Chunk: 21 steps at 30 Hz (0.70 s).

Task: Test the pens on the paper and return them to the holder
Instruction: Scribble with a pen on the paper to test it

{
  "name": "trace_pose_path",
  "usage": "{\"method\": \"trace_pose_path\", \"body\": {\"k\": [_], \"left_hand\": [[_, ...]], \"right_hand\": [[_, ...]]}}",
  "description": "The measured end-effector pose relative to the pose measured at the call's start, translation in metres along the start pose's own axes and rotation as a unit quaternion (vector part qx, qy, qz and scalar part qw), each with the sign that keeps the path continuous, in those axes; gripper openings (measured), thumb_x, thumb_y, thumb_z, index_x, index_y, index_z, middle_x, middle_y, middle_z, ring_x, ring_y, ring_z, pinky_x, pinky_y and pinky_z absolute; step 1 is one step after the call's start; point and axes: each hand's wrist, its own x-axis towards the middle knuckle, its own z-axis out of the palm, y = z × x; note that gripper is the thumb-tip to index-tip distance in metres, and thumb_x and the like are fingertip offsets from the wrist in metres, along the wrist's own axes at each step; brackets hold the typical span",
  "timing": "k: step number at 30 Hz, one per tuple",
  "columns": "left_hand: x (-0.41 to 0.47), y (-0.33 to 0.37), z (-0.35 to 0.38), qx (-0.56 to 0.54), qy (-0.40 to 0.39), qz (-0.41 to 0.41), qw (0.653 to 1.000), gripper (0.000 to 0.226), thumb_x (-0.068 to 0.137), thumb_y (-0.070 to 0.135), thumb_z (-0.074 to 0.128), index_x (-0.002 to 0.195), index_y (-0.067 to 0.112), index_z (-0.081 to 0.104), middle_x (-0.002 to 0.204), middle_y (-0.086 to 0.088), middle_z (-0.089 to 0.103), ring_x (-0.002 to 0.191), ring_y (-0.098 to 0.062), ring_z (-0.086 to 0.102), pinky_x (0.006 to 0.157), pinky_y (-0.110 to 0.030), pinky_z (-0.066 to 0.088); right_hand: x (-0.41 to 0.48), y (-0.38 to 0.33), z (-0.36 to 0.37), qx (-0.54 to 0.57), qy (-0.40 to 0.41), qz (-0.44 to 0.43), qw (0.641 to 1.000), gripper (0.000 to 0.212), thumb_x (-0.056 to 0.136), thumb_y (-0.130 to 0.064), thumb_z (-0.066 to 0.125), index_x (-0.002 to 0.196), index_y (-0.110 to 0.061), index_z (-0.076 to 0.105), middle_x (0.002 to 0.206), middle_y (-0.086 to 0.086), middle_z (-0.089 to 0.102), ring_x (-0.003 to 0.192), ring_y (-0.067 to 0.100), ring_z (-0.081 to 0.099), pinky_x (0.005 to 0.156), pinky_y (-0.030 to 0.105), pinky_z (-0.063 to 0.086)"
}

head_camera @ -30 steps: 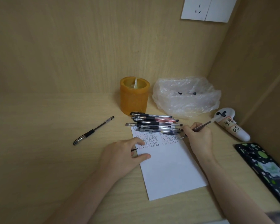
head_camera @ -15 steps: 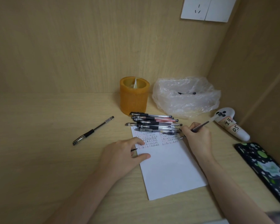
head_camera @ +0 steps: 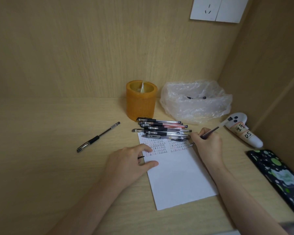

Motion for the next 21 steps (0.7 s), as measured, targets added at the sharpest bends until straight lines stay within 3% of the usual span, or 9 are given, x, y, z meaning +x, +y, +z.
{"method": "trace_pose_path", "body": {"k": [12, 21], "left_hand": [[-0.0001, -0.0005, 0.0003, 0.008, 0.001, 0.003, 1.0, 0.043, 0.072, 0.07, 0.054, 0.108, 0.045, 0.055, 0.063, 0.016, 0.051, 0.069, 0.003, 0.056, 0.063, -0.018, 0.045], [0.0009, 0.0002, -0.0001, 0.0, -0.002, 0.006, 1.0, 0.043, 0.071, 0.069, 0.055, 0.108, 0.045, 0.055, 0.062, 0.017, 0.049, 0.067, 0.001, 0.056, 0.065, -0.021, 0.049]], "right_hand": [[0.0025, 0.0019, -0.0002, -0.006, -0.014, 0.019, 1.0, 0.033, 0.076, 0.001, 0.059, 0.051, -0.007, 0.038, 0.049, 0.005, 0.033, 0.047, 0.009, 0.026, 0.041, 0.018, 0.021], [0.0015, 0.0007, -0.0017, 0.003, -0.012, 0.023, 1.0, 0.036, 0.075, 0.002, 0.059, 0.05, -0.009, 0.037, 0.048, 0.005, 0.034, 0.044, 0.008, 0.028, 0.039, 0.017, 0.022]]}}
